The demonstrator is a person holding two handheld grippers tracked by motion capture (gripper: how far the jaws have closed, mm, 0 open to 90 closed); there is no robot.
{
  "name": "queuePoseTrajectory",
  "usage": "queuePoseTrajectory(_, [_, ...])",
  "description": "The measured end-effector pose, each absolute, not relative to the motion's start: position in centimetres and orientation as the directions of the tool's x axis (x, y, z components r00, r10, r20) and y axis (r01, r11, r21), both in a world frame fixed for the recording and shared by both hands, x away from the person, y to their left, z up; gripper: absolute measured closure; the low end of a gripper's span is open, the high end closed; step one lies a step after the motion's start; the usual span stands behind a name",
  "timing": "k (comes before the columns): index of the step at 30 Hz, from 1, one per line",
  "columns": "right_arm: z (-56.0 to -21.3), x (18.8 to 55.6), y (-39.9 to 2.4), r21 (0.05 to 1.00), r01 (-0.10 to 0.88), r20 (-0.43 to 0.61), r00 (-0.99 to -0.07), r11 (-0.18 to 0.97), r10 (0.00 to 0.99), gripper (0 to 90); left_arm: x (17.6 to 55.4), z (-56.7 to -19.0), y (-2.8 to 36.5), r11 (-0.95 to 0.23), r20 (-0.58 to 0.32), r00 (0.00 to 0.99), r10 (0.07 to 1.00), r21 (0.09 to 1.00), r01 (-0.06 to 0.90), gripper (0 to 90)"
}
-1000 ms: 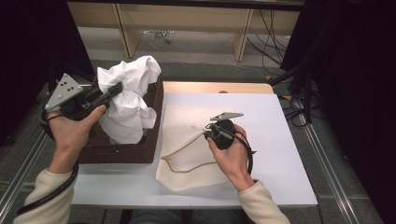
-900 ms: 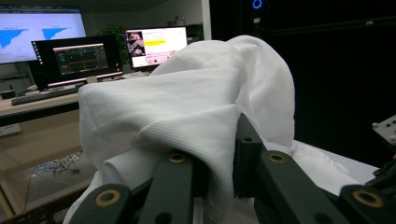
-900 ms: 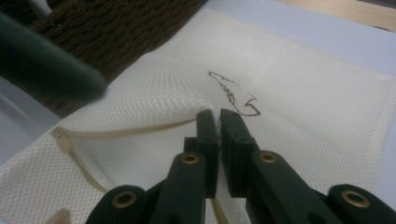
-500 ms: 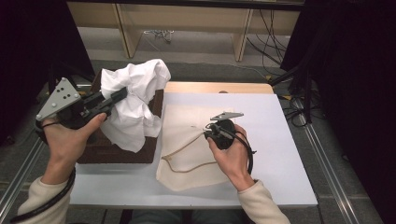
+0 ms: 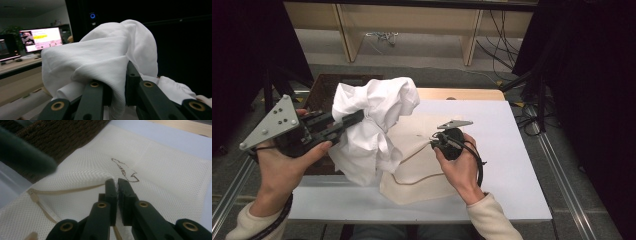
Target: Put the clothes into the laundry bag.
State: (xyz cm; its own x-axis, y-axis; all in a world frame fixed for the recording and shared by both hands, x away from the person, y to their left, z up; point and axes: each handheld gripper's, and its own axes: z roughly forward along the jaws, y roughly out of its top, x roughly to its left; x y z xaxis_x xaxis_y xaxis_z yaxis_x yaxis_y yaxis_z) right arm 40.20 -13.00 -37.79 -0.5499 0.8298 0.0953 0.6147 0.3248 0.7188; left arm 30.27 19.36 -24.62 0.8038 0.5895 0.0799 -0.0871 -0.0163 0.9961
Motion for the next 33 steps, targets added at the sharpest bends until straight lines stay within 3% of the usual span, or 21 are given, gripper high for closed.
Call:
queuePoseTrajectory(9, [-37.8,40.2,-13.2,0.715,0.610,0.074,-0.551,0.341,0.831,87.6,29.3,-25.5,17.7,-0.042,0.055,0.883,0.467,0.998,-0.040,79.9])
queuePoseTrajectory(21, [-37.5,40.1,-13.2,0.722,0.610,0.080,-0.542,0.326,0.837,88.1,30.0,-31.7,15.7,-0.124,-0.102,0.919,0.382,0.979,0.160,79.7])
queuePoseTrajectory(33, [-37.5,40.4,-13.8,0.723,0.595,0.060,-0.559,0.350,0.827,88.6,32.9,-36.4,14.6,-0.244,-0.138,0.879,0.457,0.930,0.273,79.6])
